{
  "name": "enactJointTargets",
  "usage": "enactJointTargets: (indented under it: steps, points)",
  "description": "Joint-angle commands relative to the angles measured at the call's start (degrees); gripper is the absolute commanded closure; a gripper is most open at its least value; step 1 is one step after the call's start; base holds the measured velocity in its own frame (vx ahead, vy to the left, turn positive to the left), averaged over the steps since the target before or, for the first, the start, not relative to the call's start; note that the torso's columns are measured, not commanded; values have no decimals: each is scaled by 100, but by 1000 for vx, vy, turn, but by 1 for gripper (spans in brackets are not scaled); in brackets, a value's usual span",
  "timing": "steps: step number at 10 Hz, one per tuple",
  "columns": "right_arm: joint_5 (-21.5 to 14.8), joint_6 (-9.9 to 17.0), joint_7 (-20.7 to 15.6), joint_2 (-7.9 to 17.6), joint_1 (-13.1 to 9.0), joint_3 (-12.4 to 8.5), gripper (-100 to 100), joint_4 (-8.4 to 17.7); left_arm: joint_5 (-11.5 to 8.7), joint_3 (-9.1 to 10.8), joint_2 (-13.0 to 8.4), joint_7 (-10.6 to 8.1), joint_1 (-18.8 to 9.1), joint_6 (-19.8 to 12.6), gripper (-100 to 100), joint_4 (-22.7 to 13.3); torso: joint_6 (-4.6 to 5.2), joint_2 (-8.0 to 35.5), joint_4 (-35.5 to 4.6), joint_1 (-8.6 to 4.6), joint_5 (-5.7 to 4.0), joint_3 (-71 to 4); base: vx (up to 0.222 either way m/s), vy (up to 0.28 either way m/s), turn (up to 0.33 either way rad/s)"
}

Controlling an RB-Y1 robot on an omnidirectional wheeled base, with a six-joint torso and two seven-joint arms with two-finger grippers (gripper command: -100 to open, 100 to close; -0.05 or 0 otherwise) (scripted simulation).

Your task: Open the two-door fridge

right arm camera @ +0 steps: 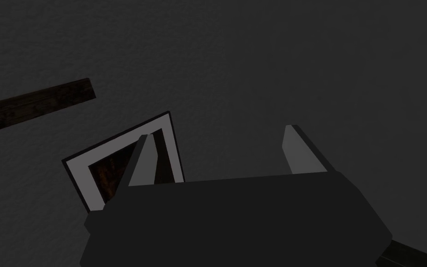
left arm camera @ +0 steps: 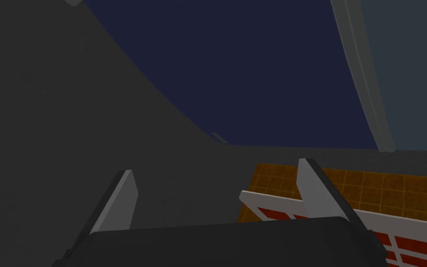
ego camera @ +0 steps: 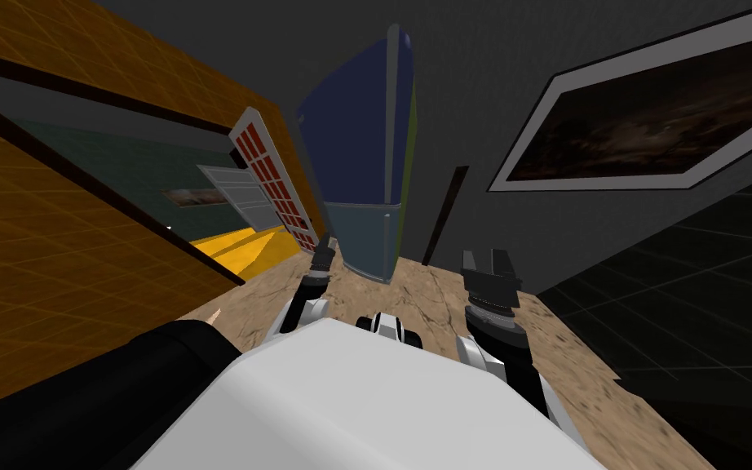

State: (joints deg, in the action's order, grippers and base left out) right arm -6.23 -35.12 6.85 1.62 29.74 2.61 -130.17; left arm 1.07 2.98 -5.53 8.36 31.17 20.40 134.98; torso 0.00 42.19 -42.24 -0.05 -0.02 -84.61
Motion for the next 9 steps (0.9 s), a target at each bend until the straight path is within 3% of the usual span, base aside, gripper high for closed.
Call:
enactJointTargets:
  steps: [1,4,9]
  points:
    - [0,0,0,0,0,0,0,0,-4,127,-303,-13,110,-173,-100,51,0,4,-2,0,0,1,73,-44,-35]
    - [0,0,0,0,0,0,0,0,-16,382,-686,-43,319,-507,-100,151,0,8,-4,5,2,3,93,-55,-51]
    - [0,0,0,0,0,0,0,0,-34,744,-1120,-86,617,-982,-100,302,0,19,-7,7,2,11,106,-64,-50]
